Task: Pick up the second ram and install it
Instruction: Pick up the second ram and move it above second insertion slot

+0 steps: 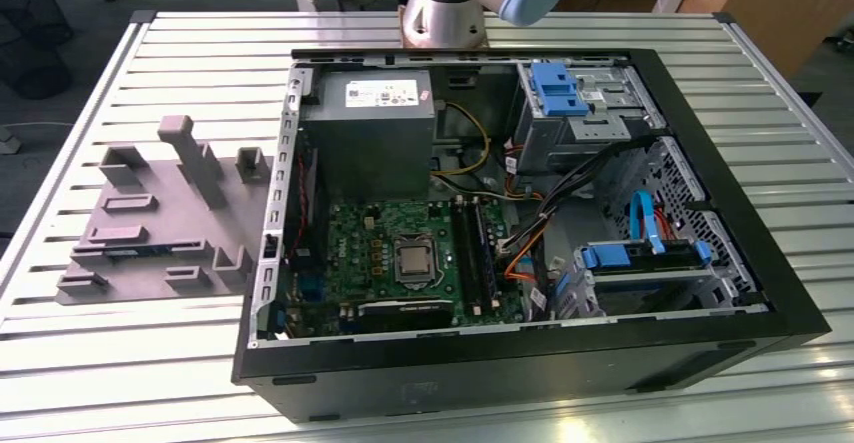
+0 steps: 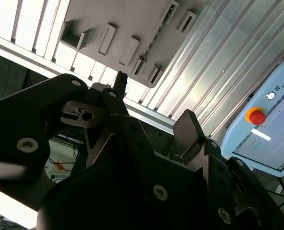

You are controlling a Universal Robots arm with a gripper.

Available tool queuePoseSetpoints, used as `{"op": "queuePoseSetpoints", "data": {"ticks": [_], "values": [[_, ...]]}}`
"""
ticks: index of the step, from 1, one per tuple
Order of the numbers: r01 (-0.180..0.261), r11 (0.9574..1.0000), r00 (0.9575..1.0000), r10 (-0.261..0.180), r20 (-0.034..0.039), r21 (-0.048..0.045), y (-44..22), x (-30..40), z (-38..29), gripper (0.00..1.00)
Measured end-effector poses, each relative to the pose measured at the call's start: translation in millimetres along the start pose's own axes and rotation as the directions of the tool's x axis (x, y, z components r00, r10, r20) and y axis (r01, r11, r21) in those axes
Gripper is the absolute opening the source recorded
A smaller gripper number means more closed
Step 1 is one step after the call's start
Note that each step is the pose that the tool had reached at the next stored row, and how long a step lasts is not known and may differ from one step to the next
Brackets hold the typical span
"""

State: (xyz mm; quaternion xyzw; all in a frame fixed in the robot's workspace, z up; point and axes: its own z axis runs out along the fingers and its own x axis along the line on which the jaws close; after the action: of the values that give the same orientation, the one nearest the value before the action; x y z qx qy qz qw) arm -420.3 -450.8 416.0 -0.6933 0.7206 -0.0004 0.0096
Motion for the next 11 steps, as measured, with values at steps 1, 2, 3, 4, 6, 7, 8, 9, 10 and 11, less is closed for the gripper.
{"op": "queuePoseSetpoints", "data": {"ticks": [1,2,3,4,6,7,8,9,10,11], "values": [[0.0,1.0,1.0,0.0,0.0,0.0001,0.0,0.0,0.2,0.66],[0.0,1.0,1.0,0.0,0.0001,0.0,0.0,0.0,0.4,0.66],[0.0,1.0,1.0,0.0,0.0002,0.0,0.0,0.0,0.7,0.66],[0.0,1.0,1.0,0.0,0.0004,0.0,0.0,0.0,1.3,0.66],[0.0,1.0,1.0,0.0,0.0005,0.0,0.0,0.0,1.7,0.66],[0.0,1.0,1.0,0.0,0.0005,0.0,0.0,0.0,1.9,0.66],[0.0,1.0,1.0,0.0,0.0005,0.0,0.0,0.0,2.0,0.66],[0.0,1.0,1.0,0.0,0.0006,0.0,0.0,0.0,2.2,0.66],[0.0,1.0,1.0,0.0,0.0007,0.0,0.0,0.0,2.4,0.66],[0.0,1.0,1.0,0.0,0.0007,0.0,0.0,0.0,2.6,0.66]]}}
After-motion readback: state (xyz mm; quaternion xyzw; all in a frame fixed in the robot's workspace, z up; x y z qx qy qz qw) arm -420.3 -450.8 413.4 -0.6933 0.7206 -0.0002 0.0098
